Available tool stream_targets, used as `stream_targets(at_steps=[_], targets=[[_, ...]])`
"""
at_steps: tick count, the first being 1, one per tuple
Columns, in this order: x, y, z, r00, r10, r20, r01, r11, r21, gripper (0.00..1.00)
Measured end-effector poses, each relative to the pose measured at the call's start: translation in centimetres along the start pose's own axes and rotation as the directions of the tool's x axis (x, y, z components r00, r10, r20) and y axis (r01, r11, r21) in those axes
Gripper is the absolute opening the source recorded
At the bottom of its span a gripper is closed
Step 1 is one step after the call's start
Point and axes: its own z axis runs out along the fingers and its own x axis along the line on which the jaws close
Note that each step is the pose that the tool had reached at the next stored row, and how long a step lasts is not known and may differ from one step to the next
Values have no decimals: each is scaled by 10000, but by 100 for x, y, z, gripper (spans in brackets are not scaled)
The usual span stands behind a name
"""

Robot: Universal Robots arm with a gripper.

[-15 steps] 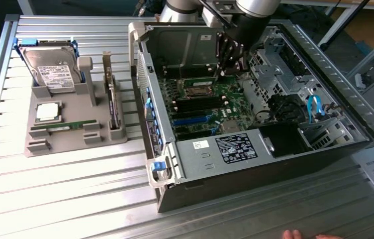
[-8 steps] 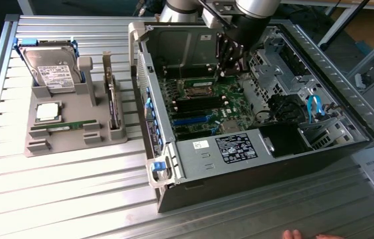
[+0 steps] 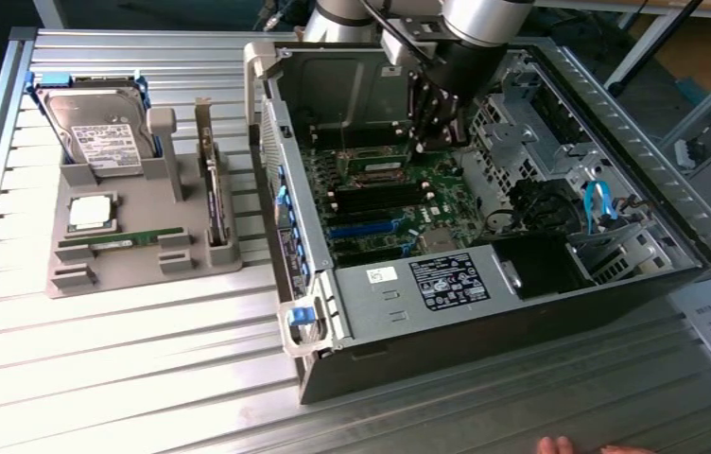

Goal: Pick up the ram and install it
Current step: 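Insert the ram into the slot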

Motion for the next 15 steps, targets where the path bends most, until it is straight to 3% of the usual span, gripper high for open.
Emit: stream_targets(at_steps=[15], targets=[[2,-9,306,10000,1,0,-1,10000,0,12]])
